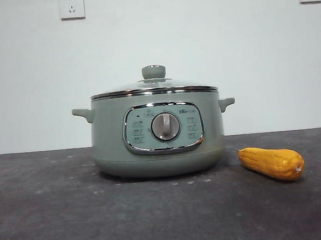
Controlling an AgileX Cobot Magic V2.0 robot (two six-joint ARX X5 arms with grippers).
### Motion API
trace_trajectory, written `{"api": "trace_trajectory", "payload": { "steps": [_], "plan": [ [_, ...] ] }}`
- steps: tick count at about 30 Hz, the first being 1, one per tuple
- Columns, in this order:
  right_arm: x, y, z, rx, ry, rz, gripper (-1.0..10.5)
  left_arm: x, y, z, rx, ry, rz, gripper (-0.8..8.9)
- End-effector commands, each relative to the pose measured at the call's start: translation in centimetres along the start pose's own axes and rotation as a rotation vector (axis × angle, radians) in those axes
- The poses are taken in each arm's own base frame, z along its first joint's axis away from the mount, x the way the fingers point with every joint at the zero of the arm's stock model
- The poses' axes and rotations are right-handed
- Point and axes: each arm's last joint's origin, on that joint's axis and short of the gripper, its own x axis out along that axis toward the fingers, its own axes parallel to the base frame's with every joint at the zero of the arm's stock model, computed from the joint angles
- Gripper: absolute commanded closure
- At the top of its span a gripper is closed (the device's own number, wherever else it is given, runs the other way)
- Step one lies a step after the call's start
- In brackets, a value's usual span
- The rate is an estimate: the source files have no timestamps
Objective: Pick up the corn,open the lid,put the corn in the pot,close the lid
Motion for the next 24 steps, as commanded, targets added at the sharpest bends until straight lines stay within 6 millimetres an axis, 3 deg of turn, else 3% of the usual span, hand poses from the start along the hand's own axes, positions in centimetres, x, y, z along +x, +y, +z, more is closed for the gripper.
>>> {"api": "trace_trajectory", "payload": {
  "steps": [1, 13, 19, 24],
  "plan": [
    [-0.1, 0.5, 2.0, 0.038, -0.009, 0.006, 9.6, -0.6, -0.5, 2.0, -0.01, 0.001, -0.01, 8.2],
    [-0.2, 3.0, 12.2, -0.068, 0.271, 0.061, 9.6, -2.7, -3.1, 11.3, 0.042, 0.116, -0.139, 8.2],
    [-0.1, 4.0, 16.1, -0.122, 0.391, 0.116, 9.6, -3.5, -3.9, 14.0, 0.092, 0.212, -0.163, 8.2],
    [0.2, 4.5, 17.5, -0.152, 0.511, 0.175, 9.6, -4.0, -4.2, 14.7, 0.099, 0.259, -0.205, 8.2]
  ]
}}
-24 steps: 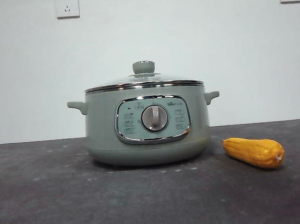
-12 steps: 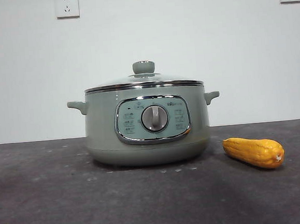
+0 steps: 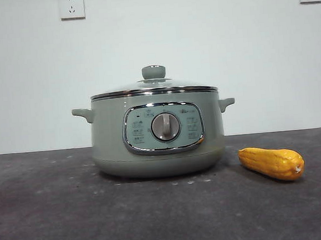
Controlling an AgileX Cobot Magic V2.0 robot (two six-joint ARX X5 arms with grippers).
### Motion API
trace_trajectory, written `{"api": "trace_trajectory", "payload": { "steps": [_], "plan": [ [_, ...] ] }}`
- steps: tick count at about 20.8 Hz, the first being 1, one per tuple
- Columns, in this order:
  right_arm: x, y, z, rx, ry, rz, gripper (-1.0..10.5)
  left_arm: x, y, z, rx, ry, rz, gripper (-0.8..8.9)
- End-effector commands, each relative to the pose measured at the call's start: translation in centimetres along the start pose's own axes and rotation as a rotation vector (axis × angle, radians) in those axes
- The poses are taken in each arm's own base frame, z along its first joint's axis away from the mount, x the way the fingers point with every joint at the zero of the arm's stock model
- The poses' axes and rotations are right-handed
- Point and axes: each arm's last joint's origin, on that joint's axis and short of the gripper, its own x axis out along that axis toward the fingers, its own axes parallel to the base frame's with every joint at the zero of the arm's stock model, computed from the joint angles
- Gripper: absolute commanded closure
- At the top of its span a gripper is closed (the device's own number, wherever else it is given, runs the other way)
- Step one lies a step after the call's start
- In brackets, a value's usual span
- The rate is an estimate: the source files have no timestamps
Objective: Pick up the corn,open the lid,put the corn in the pot,close the lid
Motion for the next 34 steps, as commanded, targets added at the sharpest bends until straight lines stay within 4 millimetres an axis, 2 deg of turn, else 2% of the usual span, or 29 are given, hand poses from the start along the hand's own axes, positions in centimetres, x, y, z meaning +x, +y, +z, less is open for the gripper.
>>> {"api": "trace_trajectory", "payload": {
  "steps": [1, 12, 13, 14, 15, 16, 17, 18, 21, 25, 29, 31, 34],
  "plan": [
    [0.1, 0.0, 0.4, -0.052, 0.06, 0.024, 9.6, -0.2, -0.2, 0.1, 0.027, 0.007, -0.023, 8.2],
    [0.7, -0.1, 0.2, -0.051, 0.136, 0.032, 9.4, -0.3, -0.2, 0.3, 0.024, 0.014, -0.026, 7.93],
    [0.7, -0.1, 0.2, -0.051, 0.136, 0.033, 9.2, -0.3, -0.2, 0.4, 0.025, 0.012, -0.028, 7.01],
    [0.7, -0.1, 0.2, -0.051, 0.137, 0.032, 8.3, -0.3, -0.3, 0.5, 0.025, 0.012, -0.041, 5.49],
    [0.7, -0.1, 0.2, -0.05, 0.138, 0.033, 7.0, -0.3, -0.3, 0.6, 0.024, 0.012, -0.054, 3.72],
    [0.7, -0.1, 0.2, -0.049, 0.138, 0.045, 5.3, -0.2, -0.3, 0.7, 0.024, 0.013, -0.066, 2.55],
    [0.7, 0.0, 0.2, -0.046, 0.138, 0.067, 3.9, -0.2, -0.3, 0.8, 0.024, 0.015, -0.082, 2.39],
    [0.7, 0.0, 0.2, -0.045, 0.138, 0.088, 3.5, -0.1, -0.4, 0.9, 0.022, 0.018, -0.11, 2.39],
    [0.8, 0.1, 0.2, -0.04, 0.145, 0.115, 3.5, 0.4, -0.4, 1.0, 0.01, 0.039, -0.201, 2.39],
    [2.0, -0.2, 0.4, -0.025, 0.183, 0.124, 3.5, 1.2, -0.1, 1.2, -0.005, 0.064, -0.208, 2.4],
    [5.7, -1.1, 1.1, 0.003, 0.263, 0.144, 3.5, 1.6, 0.1, 1.4, -0.011, 0.074, -0.208, 2.4],
    [8.7, -1.7, 1.3, 0.015, 0.333, 0.155, 3.5, 1.7, 0.2, 1.4, -0.014, 0.078, -0.208, 2.4],
    [14.3, -2.4, 0.7, 0.031, 0.481, 0.147, 3.5, 1.7, 0.1, 1.4, -0.013, 0.077, -0.208, 2.41]
  ]
}}
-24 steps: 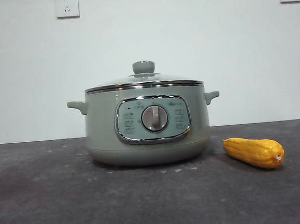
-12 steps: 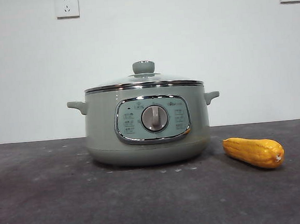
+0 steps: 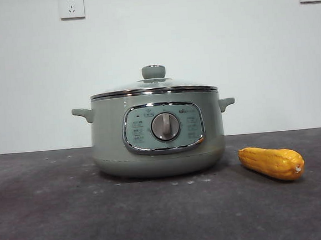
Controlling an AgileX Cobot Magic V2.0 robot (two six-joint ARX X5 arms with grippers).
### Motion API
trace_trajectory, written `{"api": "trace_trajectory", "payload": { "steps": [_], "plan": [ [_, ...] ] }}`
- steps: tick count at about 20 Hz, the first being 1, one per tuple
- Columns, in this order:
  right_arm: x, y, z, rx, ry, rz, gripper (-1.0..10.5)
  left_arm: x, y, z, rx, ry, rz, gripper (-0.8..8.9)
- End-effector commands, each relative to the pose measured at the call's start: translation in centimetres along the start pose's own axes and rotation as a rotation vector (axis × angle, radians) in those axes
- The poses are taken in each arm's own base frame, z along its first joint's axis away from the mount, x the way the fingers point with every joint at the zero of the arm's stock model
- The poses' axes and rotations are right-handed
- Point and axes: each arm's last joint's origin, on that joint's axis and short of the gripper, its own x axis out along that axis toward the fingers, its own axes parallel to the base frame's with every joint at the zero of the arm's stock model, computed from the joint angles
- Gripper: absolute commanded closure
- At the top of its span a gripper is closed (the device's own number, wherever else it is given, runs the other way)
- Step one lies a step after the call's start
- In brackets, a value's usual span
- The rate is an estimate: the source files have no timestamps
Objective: Pick up the corn,open the lid,put the corn in the pot,close the lid
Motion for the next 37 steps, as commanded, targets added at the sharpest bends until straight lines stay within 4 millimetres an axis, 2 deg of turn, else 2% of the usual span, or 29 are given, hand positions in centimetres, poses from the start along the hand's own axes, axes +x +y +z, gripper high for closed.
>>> {"api": "trace_trajectory", "payload": {
  "steps": [1, 5, 9, 12, 13, 15, 17, 19, 21, 22, 23, 26, 28, 31, 34, 37],
  "plan": [
    [3.8, -0.9, 1.0, 0.006, 0.093, -0.013, 3.5, -0.1, -0.1, 0.1, 0.015, -0.009, -0.004, 2.41],
    [10.9, -2.2, 1.4, -0.001, 0.262, -0.075, 3.5, -0.1, -0.1, 0.1, 0.014, -0.009, -0.004, 2.41],
    [16.3, -2.8, 0.8, -0.027, 0.376, -0.128, 3.5, 0.0, 0.0, 0.1, 0.012, -0.006, -0.004, 2.41],
    [19.0, -3.1, 0.2, -0.028, 0.426, -0.133, 3.6, 0.1, 0.1, 0.2, 0.009, -0.002, -0.003, 2.41],
    [19.8, -3.3, 0.0, -0.031, 0.443, -0.142, 4.0, 0.2, 0.1, 0.2, 0.008, 0.0, -0.003, 2.41],
    [20.9, -3.5, -0.4, -0.031, 0.465, -0.147, 4.8, 0.3, 0.2, 0.2, 0.004, 0.005, -0.003, 2.41],
    [21.7, -3.8, -0.8, -0.016, 0.488, -0.15, 4.9, 0.4, 0.3, 0.3, 0.002, 0.008, -0.003, 2.41],
    [22.2, -3.9, -1.1, -0.006, 0.509, -0.15, 6.4, 0.5, 0.4, 0.3, -0.002, 0.014, -0.003, 2.41],
    [22.3, -3.9, -1.1, -0.007, 0.509, -0.149, 7.9, 0.7, 0.5, 0.3, -0.007, 0.02, -0.003, 2.42],
    [22.3, -3.8, -1.1, -0.011, 0.51, -0.147, 9.1, 0.7, 0.5, 0.3, -0.008, 0.022, -0.003, 2.42],
    [22.3, -3.8, -1.2, -0.012, 0.513, -0.146, 9.6, 0.8, 0.6, 0.4, -0.01, 0.024, -0.003, 2.42],
    [22.0, -3.6, -1.1, -0.013, 0.518, -0.142, 9.6, 1.0, 0.7, 0.4, -0.015, 0.031, -0.003, 2.42],
    [20.8, -3.3, -0.8, -0.014, 0.511, -0.143, 9.6, 1.2, 0.9, 0.5, -0.019, 0.036, -0.003, 2.42],
    [17.3, -2.2, 0.2, -0.03, 0.439, -0.144, 9.6, 1.8, 1.3, 0.9, -0.015, 0.031, -0.004, 2.42],
    [12.1, -0.7, 1.3, -0.061, 0.29, -0.144, 9.6, 2.7, 1.9, 1.7, 0.007, 0.002, -0.007, 2.43],
    [6.5, 1.0, 1.5, -0.093, 0.128, -0.145, 9.6, 4.2, 2.2, 2.6, 0.045, -0.016, -0.044, 2.43]
  ]
}}
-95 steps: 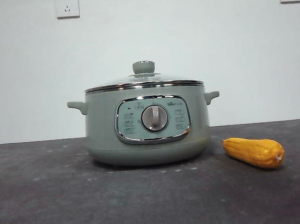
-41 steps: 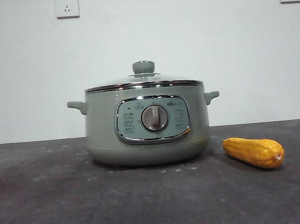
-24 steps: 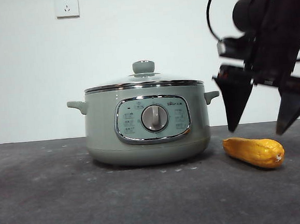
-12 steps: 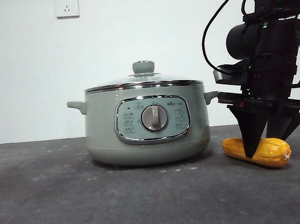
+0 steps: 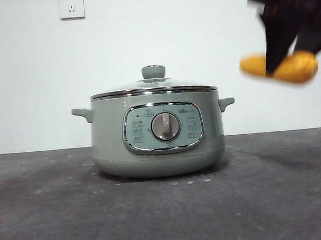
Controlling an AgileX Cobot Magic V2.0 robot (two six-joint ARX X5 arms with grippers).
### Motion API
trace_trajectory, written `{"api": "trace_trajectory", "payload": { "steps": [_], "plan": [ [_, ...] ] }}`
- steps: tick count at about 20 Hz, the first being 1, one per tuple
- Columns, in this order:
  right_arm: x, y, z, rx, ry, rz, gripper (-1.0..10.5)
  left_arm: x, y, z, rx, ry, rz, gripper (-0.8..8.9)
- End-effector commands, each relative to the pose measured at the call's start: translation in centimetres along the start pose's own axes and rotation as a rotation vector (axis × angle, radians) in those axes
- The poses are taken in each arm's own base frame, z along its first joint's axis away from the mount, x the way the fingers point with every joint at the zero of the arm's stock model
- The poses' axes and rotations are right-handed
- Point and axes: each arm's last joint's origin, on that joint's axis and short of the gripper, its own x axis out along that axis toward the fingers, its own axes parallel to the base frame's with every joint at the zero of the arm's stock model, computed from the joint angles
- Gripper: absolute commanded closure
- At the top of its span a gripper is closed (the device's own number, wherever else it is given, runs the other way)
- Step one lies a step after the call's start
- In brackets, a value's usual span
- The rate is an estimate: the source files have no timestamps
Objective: Pick up the corn,open the lid,put the corn in the pot,close the lid
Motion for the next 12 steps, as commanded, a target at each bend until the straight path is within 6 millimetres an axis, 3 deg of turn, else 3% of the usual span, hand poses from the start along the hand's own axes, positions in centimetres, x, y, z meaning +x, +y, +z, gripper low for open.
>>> {"api": "trace_trajectory", "payload": {
  "steps": [1, 6, 12],
  "plan": [
    [-3.7, 0.6, -0.9, -0.005, -0.102, -0.002, 9.6, 1.3, 0.0, 0.8, 0.048, -0.022, -0.044, 2.44],
    [-9.7, 1.6, -3.9, -0.021, -0.239, -0.01, 9.6, 6.6, -0.6, 3.2, 0.121, -0.028, -0.155, 2.48],
    [-12.6, 2.2, -6.6, -0.008, -0.272, 0.033, 9.6, 14.9, -2.3, 7.7, 0.237, 0.048, -0.147, 2.48]
  ]
}}
